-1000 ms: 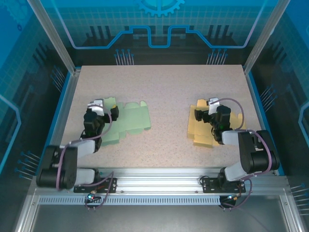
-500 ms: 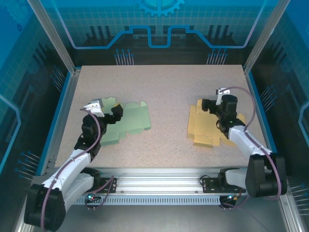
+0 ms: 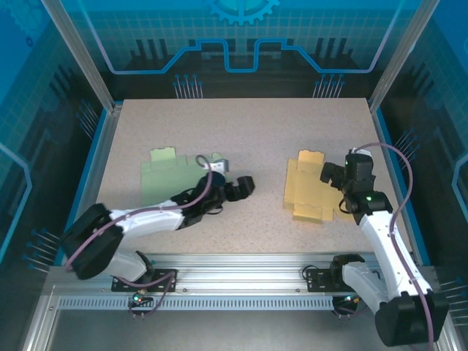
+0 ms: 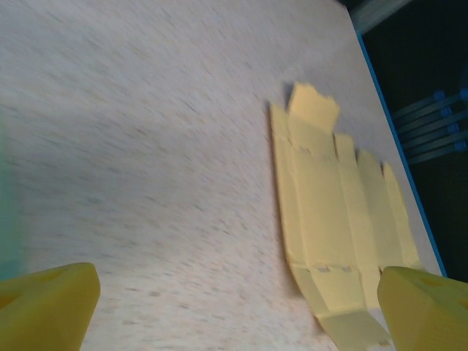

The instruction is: Fold the paper box

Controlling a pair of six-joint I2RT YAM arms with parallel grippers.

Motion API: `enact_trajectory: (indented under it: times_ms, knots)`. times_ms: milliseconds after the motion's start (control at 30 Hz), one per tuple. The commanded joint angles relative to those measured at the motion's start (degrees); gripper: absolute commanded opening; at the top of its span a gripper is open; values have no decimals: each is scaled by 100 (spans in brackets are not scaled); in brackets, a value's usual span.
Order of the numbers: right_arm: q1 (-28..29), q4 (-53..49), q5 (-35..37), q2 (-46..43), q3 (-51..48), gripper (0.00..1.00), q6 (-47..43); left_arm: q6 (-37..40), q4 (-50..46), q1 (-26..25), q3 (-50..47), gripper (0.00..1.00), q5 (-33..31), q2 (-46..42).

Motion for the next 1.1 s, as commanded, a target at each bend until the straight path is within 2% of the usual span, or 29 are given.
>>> enact_trajectory:
  times_ms: [0, 133, 300, 533, 800, 1067]
  knots:
    - [-37, -695, 127, -343, -101, 100, 260, -434, 106, -245, 582, 99, 376, 637]
    - [-24, -873, 141, -627, -104, 100, 127, -962, 253, -348, 887, 95, 656, 1341]
    - [-28, -1074, 244, -826, -8, 100, 97, -1275, 313, -541, 1239, 89, 700, 1928]
    - [-30, -1029, 233, -1029, -90, 100, 108, -1451, 205, -639, 1751, 84, 874, 2540]
    - [-22, -1012, 247, -1162, -102, 100, 120, -1395, 38, -729, 2410, 74, 1185, 3146]
    - [-29, -1038, 284, -1288, -112, 100, 147, -1639, -154, -818, 2692, 67, 1378, 3464]
